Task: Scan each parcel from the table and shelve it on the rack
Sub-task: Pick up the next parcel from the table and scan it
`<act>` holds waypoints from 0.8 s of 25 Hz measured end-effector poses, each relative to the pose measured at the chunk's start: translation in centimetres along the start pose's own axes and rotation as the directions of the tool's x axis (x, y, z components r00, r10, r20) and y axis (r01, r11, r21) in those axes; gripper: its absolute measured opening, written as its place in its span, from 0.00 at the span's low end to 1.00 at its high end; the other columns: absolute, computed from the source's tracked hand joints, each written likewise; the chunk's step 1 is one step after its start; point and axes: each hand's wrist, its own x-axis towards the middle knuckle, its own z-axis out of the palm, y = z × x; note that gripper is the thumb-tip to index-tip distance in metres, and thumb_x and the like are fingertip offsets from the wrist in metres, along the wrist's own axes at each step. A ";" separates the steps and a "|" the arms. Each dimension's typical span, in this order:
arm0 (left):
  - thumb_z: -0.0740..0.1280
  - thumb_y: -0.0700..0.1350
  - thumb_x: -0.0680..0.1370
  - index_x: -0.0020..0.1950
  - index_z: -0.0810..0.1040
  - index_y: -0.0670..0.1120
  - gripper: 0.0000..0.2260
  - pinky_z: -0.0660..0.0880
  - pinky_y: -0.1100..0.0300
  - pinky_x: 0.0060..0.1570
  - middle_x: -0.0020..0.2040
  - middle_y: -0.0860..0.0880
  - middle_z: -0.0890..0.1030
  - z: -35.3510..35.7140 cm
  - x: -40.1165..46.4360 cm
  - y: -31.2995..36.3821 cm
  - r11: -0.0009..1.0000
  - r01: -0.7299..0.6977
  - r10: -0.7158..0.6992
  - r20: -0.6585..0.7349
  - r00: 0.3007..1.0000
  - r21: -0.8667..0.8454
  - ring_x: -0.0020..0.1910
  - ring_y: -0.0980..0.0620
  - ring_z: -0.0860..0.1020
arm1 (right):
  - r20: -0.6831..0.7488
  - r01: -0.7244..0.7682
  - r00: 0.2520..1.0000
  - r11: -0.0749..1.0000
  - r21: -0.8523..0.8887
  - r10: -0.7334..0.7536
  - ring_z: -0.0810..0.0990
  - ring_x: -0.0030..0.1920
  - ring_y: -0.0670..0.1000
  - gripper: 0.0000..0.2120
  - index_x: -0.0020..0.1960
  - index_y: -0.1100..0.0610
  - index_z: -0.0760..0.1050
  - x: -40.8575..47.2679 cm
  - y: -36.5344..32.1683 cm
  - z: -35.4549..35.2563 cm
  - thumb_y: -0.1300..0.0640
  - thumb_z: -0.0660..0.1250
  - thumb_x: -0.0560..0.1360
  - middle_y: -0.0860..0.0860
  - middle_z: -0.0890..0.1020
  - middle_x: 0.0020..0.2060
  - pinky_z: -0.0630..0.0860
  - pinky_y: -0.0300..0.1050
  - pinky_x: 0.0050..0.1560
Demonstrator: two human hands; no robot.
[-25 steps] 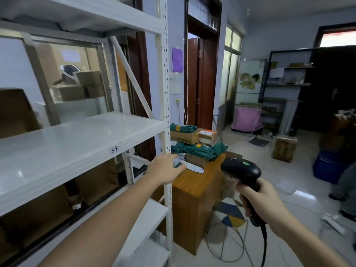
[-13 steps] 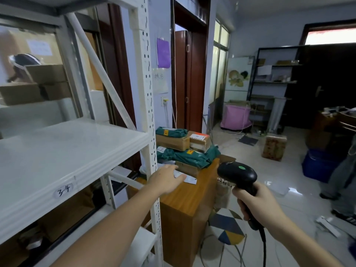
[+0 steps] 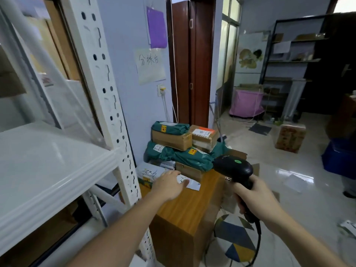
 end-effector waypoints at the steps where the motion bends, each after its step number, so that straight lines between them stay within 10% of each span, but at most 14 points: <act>1: 0.58 0.70 0.81 0.79 0.68 0.53 0.32 0.71 0.44 0.70 0.77 0.49 0.72 0.5 1.8 0.0 1.000 0.023 -0.023 0.009 1.000 -0.003 0.74 0.44 0.71 | 0.011 0.016 1.000 1.000 -0.013 -0.016 0.77 0.28 0.54 0.03 0.48 0.60 0.75 2.1 0.3 -0.3 0.60 0.67 0.78 0.58 0.77 0.31 0.76 0.48 0.31; 20: 0.63 0.61 0.83 0.68 0.76 0.46 0.23 0.73 0.53 0.60 0.66 0.45 0.77 8.1 18.7 -8.8 0.766 0.573 -0.561 0.131 0.817 -0.290 0.63 0.46 0.76 | 0.493 -0.081 0.860 0.989 -0.126 0.133 0.74 0.27 0.53 0.04 0.50 0.59 0.75 30.8 5.7 3.4 0.60 0.68 0.77 0.57 0.74 0.29 0.71 0.38 0.24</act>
